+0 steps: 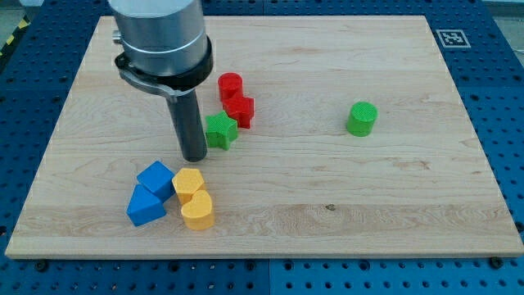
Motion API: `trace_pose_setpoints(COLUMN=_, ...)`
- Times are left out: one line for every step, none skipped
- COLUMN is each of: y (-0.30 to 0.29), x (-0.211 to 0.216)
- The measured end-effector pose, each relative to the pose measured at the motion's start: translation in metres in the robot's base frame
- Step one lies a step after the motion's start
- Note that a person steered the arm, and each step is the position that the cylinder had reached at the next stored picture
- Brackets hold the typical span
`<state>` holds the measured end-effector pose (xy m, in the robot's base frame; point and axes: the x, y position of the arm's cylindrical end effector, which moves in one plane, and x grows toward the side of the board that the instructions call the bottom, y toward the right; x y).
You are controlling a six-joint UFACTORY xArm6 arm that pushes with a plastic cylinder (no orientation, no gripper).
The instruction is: Move the green star close to the green circle
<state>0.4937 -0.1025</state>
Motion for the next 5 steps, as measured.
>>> trace_pose_setpoints(y=-0.009, x=-0.015)
trace_pose_setpoints(y=0.006, x=-0.029)
trace_pose_setpoints(y=0.04, x=-0.026)
trace_pose_setpoints(y=0.072, x=-0.026)
trace_pose_setpoints(y=0.093, x=-0.026)
